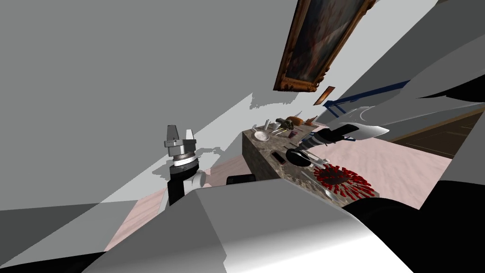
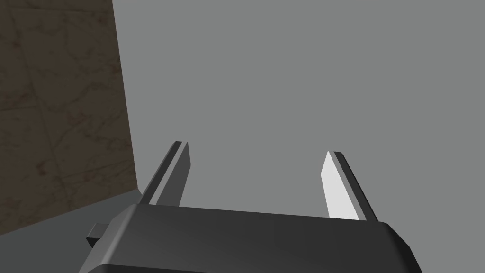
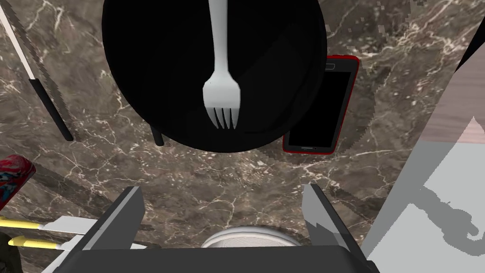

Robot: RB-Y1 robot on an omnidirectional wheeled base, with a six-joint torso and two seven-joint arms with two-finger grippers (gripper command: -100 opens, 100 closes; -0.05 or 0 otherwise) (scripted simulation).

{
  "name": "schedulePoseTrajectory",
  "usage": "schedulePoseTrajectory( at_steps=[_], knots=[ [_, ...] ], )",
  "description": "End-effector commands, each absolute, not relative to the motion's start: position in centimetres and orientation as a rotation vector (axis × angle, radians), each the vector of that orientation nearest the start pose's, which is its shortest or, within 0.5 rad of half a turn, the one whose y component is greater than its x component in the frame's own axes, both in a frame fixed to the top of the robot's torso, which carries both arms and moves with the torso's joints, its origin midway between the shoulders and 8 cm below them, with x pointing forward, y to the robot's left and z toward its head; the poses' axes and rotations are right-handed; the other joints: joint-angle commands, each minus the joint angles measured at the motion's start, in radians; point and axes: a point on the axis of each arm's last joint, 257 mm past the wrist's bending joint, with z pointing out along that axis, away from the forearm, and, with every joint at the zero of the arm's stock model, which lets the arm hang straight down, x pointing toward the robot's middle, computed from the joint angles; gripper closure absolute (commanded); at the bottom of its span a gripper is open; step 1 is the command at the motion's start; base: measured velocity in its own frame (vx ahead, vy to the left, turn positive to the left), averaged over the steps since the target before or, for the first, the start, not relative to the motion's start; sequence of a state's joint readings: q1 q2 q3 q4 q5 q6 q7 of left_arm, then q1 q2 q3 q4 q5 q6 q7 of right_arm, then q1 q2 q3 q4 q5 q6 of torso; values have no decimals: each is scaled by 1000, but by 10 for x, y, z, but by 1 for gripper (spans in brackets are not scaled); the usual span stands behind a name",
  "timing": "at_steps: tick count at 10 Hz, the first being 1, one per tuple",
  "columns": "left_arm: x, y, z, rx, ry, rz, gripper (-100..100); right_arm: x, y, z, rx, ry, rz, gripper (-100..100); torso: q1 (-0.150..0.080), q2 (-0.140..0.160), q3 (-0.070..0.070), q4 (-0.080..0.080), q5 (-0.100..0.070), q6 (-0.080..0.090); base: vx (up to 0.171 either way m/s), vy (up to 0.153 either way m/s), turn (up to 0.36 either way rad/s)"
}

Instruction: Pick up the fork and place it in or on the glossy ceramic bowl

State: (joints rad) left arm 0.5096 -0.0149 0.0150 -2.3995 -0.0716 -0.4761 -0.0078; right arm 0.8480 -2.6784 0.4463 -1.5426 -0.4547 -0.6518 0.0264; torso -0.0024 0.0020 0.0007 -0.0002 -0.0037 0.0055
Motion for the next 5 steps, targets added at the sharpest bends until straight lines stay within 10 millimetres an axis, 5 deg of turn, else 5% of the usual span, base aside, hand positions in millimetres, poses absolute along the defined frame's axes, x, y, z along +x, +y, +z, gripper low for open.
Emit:
schedulePoseTrajectory(
  at_steps=[1, 5],
  knots=[
    [322, 273, 69, -549, 581, -1246, 0, 325, -560, -166, -527, 2869, -106, 0, 0, 0, 0, 0, 0, 0, 0, 0, 0],
    [322, 273, 69, -549, 581, -1246, 0, 325, -559, -166, -527, 2869, -106, 0, 0, 0, 0, 0, 0, 0, 0, 0, 0]
  ],
)
